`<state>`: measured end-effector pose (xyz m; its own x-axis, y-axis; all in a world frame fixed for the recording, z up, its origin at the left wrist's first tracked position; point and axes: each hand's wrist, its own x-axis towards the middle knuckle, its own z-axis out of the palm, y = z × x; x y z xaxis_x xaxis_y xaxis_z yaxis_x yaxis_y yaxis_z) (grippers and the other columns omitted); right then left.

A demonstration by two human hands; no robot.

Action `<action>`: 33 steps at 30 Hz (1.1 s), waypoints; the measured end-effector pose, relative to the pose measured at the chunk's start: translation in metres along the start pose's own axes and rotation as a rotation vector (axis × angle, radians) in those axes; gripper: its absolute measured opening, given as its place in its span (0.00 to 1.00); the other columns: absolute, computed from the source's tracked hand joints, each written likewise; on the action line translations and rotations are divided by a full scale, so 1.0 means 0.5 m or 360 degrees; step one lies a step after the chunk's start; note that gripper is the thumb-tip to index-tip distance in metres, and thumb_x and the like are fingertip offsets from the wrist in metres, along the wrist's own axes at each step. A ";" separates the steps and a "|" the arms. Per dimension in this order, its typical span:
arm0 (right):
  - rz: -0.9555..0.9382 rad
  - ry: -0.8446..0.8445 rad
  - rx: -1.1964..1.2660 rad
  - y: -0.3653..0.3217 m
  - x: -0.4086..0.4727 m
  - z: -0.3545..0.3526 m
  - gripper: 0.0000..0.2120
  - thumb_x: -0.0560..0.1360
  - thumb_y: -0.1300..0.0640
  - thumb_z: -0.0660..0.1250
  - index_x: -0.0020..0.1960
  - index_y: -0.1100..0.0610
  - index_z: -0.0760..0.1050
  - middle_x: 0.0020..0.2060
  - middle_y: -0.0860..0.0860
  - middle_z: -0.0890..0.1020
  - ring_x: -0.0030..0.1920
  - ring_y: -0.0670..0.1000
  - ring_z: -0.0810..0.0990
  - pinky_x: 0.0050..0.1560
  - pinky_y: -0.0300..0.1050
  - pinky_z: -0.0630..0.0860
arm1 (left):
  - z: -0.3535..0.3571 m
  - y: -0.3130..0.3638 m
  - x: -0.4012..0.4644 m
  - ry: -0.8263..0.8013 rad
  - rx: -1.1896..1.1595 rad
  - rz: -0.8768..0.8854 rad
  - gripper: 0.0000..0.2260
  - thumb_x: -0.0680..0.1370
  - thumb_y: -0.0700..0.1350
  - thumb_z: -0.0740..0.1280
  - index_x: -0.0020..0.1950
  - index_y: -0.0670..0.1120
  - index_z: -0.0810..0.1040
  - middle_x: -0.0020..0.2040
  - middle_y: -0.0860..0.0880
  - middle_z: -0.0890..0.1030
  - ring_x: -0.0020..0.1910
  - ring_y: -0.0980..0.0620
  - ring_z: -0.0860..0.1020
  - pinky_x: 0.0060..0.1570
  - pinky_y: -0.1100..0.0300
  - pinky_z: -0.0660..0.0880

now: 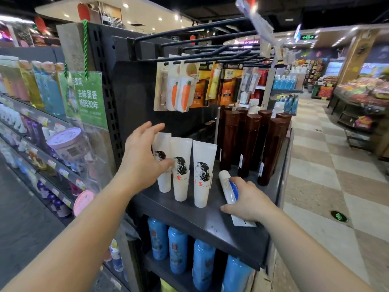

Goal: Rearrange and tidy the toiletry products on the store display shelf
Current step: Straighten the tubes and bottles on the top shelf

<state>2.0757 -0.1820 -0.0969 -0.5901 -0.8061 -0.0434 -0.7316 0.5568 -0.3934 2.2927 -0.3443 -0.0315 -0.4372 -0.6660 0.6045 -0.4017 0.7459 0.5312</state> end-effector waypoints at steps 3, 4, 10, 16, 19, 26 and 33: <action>-0.0037 -0.0230 0.0086 0.005 -0.007 -0.025 0.44 0.64 0.37 0.70 0.75 0.38 0.52 0.69 0.50 0.67 0.59 0.52 0.73 0.51 0.42 0.68 | -0.003 0.027 -0.013 -0.0020 0.0022 0.0003 0.37 0.66 0.48 0.78 0.72 0.56 0.65 0.75 0.50 0.60 0.74 0.50 0.56 0.68 0.56 0.53; -0.0058 -0.0300 0.0117 0.006 -0.009 -0.038 0.43 0.64 0.37 0.69 0.74 0.36 0.53 0.69 0.49 0.67 0.59 0.51 0.73 0.51 0.42 0.68 | -0.005 0.037 -0.018 -0.0010 0.0030 0.0001 0.37 0.66 0.48 0.78 0.72 0.56 0.66 0.75 0.49 0.60 0.74 0.49 0.55 0.69 0.55 0.53; -0.0180 -0.0699 0.0515 0.018 -0.017 -0.122 0.28 0.62 0.39 0.69 0.62 0.40 0.74 0.52 0.42 0.79 0.51 0.43 0.78 0.50 0.39 0.74 | -0.006 0.136 -0.070 0.0292 -0.0082 0.0304 0.25 0.67 0.42 0.78 0.62 0.52 0.76 0.64 0.52 0.72 0.66 0.53 0.69 0.64 0.53 0.69; -0.0231 -0.1017 0.0646 0.035 -0.010 -0.150 0.09 0.70 0.44 0.66 0.43 0.50 0.74 0.33 0.48 0.71 0.26 0.47 0.63 0.25 0.39 0.58 | 0.128 0.222 -0.173 -0.0630 -0.0302 0.0146 0.27 0.68 0.47 0.76 0.63 0.61 0.72 0.54 0.68 0.73 0.57 0.72 0.70 0.55 0.75 0.67; -0.0096 -0.1215 0.1038 0.052 -0.005 -0.157 0.21 0.78 0.39 0.54 0.48 0.55 0.76 0.30 0.49 0.75 0.23 0.48 0.64 0.23 0.37 0.59 | 0.196 0.233 -0.195 -0.0491 -0.0451 -0.0139 0.23 0.69 0.47 0.76 0.60 0.59 0.73 0.52 0.65 0.78 0.54 0.68 0.75 0.56 0.67 0.72; -0.0345 -0.1182 0.1303 0.091 -0.003 -0.106 0.14 0.74 0.56 0.55 0.47 0.53 0.80 0.32 0.51 0.75 0.29 0.48 0.67 0.29 0.39 0.61 | 0.221 0.242 -0.211 -0.0190 -0.0409 -0.0331 0.12 0.70 0.52 0.73 0.49 0.62 0.75 0.46 0.66 0.80 0.44 0.67 0.78 0.44 0.70 0.74; -0.0862 -0.0509 0.0914 0.078 -0.005 -0.017 0.19 0.66 0.58 0.75 0.55 0.50 0.80 0.47 0.47 0.85 0.50 0.48 0.83 0.54 0.54 0.79 | 0.234 0.225 -0.219 -0.0127 -0.0489 -0.0511 0.15 0.71 0.47 0.74 0.49 0.66 0.76 0.48 0.62 0.82 0.47 0.65 0.79 0.51 0.62 0.77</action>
<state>2.0459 -0.1564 -0.1042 -0.0205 -0.9979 0.0616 -0.5474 -0.0404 -0.8359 2.2014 -0.1889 -0.1074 -0.3948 -0.8538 0.3392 -0.2748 0.4621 0.8432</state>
